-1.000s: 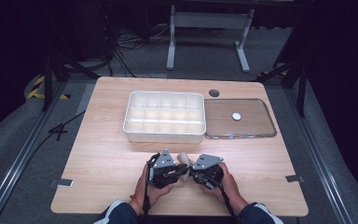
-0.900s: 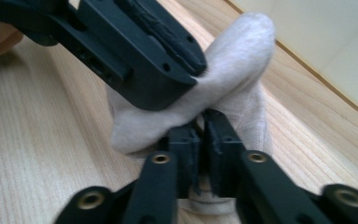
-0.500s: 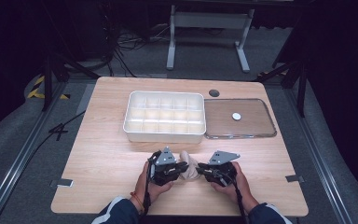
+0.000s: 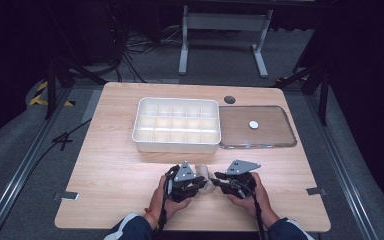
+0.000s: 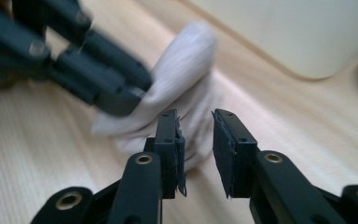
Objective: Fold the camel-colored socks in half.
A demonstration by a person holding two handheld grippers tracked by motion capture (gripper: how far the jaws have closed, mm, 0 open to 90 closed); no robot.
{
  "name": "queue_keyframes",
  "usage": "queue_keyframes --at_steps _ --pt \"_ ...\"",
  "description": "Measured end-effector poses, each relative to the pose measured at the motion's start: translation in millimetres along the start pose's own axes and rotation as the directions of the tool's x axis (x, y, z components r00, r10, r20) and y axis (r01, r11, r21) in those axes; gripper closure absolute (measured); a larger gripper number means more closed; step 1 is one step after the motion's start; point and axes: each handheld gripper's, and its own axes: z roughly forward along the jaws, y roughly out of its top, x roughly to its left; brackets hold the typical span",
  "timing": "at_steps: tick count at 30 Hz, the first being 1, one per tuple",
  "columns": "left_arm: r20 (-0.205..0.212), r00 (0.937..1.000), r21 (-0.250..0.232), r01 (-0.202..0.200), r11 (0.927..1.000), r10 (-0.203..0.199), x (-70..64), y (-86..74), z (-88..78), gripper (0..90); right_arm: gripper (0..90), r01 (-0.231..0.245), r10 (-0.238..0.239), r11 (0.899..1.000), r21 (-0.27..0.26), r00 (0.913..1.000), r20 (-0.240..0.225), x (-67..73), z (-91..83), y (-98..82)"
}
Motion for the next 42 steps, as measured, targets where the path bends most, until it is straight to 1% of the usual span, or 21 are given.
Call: queue_keyframes --at_steps 2,4,6,7,10,14,16,19,21,23,24,26,27,29,31,32,34,35,37,40,42 --pt "0.002 1.0000 0.005 0.006 1.0000 -0.006 -0.3 0.3 0.6 80.3 68.5 -0.024 0.024 0.999 -0.047 0.9997 -0.010 -5.0 -3.8 5.0" --pt "-0.004 0.9999 -0.003 -0.010 0.9999 0.010 -0.2 0.4 2.6 79.7 66.8 -0.024 0.023 0.997 -0.076 0.9997 -0.012 -6.3 -4.9 11.8" --pt "-0.004 1.0000 0.001 -0.007 1.0000 0.007 -1.0 0.1 3.1 79.4 64.9 -0.022 0.018 0.995 -0.097 0.9992 -0.036 -5.9 -3.8 17.0" --pt "-0.001 1.0000 -0.004 0.004 1.0000 -0.004 -1.5 -0.4 3.7 79.3 64.1 -0.025 0.020 0.994 -0.106 0.9988 -0.044 -5.3 -2.5 19.8" --pt "-0.002 1.0000 0.012 -0.004 0.9999 0.004 -1.6 -0.4 4.4 79.1 63.5 -0.033 0.025 0.992 -0.122 0.9974 -0.067 -4.1 2.9 26.4" --pt "-0.004 0.9999 0.002 -0.010 0.9999 0.010 -3.8 -2.6 8.1 78.7 64.1 -0.040 0.031 0.994 -0.105 0.9960 -0.084 -3.0 11.6 29.7" --pt "-0.002 0.9999 -0.001 -0.010 0.9999 0.010 -4.0 -2.8 8.6 78.5 65.0 -0.037 0.030 0.996 -0.085 0.9967 -0.075 -4.0 15.2 29.6" --pt "-0.002 0.9999 -0.002 -0.011 0.9999 0.011 -4.2 -2.8 9.1 77.9 70.7 -0.059 0.056 0.997 -0.045 0.9964 -0.063 -7.2 22.4 26.4" --pt "0.000 1.0000 0.001 -0.010 1.0000 0.010 -4.6 -2.1 8.3 75.6 75.0 -0.043 0.042 0.999 -0.019 0.9981 -0.045 -7.6 25.8 22.7" --pt "0.009 0.9998 -0.003 -0.015 0.9999 0.015 -3.6 -1.3 7.3 70.7 76.1 -0.032 0.032 0.999 -0.010 0.9989 -0.035 -8.2 27.0 20.9" --pt "0.046 0.9989 -0.025 0.008 0.9997 -0.007 -0.4 1.1 1.4 67.3 77.6 -0.050 0.049 0.999 -0.008 0.9982 -0.034 -10.9 27.9 17.8" --pt "0.044 0.9990 -0.049 0.008 0.9988 -0.006 4.6 5.5 -9.2 63.6 78.4 -0.045 0.045 0.999 -0.008 0.9986 -0.029 -11.8 27.7 16.4" --pt "0.044 0.9990 -0.049 0.008 0.9988 -0.006 4.6 5.5 -9.2 63.5 78.4 -0.047 0.047 0.999 -0.009 0.9985 -0.029 -11.8 27.7 15.6" --pt "0.045 0.9984 -0.102 0.038 0.9941 -0.034 12.3 8.7 -21.4 63.7 78.5 -0.045 0.045 0.999 -0.009 0.9987 -0.026 -11.8 27.5 14.8" --pt "0.045 0.9978 -0.102 0.052 0.9935 -0.048 16.6 7.3 -23.5 66.7 78.6 -0.041 0.041 0.999 -0.009 0.9989 -0.024 -11.6 27.6 14.1" --pt "0.047 0.9979 -0.094 0.049 0.9944 -0.045 16.0 5.8 -21.3 67.9 78.7 -0.036 0.036 0.999 -0.009 0.9991 -0.021 -11.0 27.4 14.2" --pt "0.060 0.9981 -0.049 0.017 0.9986 -0.014 10.8 3.2 -14.1 71.4 79.0 -0.022 0.022 1.000 -0.009 0.9997 -0.013 -9.3 28.1 14.5" --pt "0.064 0.9979 -0.038 -0.003 0.9993 0.005 7.8 2.4 -10.0 72.3 79.2 -0.015 0.015 1.000 -0.007 0.9998 -0.009 -8.5 28.4 14.6" --pt "0.085 0.9963 -0.031 -0.010 0.9995 0.012 3.5 0.8 -3.6 74.4 79.5 -0.005 0.005 1.000 -0.005 1.0000 -0.006 -7.1 29.0 14.0" --pt "0.077 0.9953 0.004 -0.059 0.9983 0.058 -1.8 -3.2 2.8 74.7 79.6 0.007 -0.007 1.000 -0.002 1.0000 0.004 -5.4 28.9 11.9" --pt "0.053 0.9954 0.017 -0.081 0.9966 0.080 -5.9 -5.5 4.9 74.7 79.6 0.011 -0.011 1.000 0.002 0.9999 0.003 -6.3 28.9 11.2"
